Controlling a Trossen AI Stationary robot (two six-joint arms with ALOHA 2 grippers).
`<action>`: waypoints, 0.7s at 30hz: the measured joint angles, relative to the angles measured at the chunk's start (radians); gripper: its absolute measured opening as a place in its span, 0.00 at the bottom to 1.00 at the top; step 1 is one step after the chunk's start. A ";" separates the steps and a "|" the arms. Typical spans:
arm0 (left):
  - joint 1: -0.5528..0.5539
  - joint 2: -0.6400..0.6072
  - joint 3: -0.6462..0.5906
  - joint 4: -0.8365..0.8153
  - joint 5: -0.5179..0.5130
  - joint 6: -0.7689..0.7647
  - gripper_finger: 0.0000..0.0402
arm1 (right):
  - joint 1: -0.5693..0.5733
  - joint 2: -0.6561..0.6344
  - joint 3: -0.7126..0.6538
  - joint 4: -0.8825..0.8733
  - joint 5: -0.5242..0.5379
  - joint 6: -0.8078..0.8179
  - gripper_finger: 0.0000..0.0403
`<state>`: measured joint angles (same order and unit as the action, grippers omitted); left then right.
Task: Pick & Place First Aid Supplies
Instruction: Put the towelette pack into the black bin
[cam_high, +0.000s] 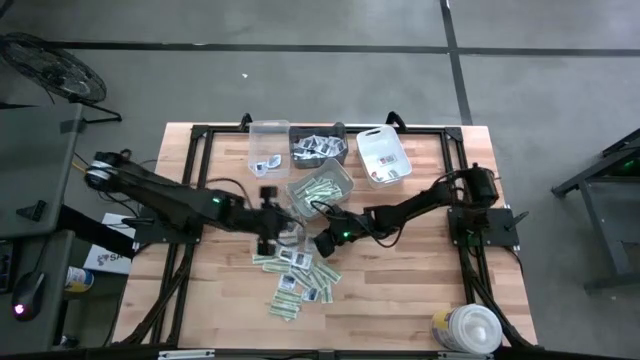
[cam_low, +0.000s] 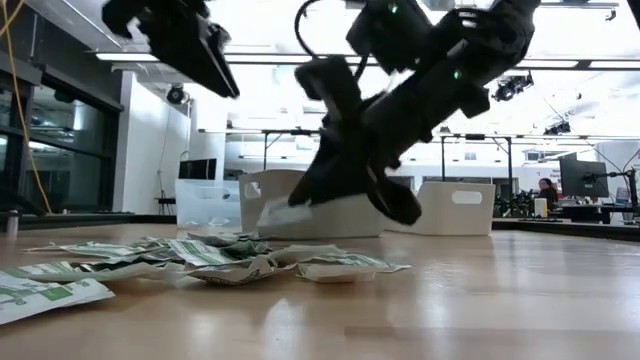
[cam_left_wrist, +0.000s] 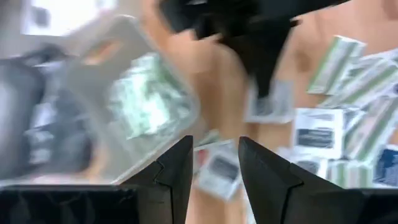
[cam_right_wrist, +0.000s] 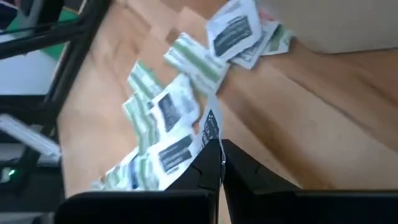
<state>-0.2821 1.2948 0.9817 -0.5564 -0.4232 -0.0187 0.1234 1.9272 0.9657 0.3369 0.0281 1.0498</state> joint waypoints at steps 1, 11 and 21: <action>-0.001 -0.034 0.000 -0.030 -0.027 0.008 0.32 | 0.000 -0.015 -0.001 -0.011 -0.008 -0.003 0.00; 0.000 -0.308 0.000 -0.275 -0.230 0.048 0.32 | -0.016 -0.211 0.000 0.001 -0.012 -0.116 0.00; 0.000 -0.575 -0.227 -0.165 -0.232 -0.018 0.32 | -0.136 -0.431 0.001 -0.042 0.025 -0.298 0.00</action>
<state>-0.2817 0.7201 0.7551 -0.7211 -0.6550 -0.0368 -0.0123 1.4963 0.9662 0.2948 0.0532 0.7514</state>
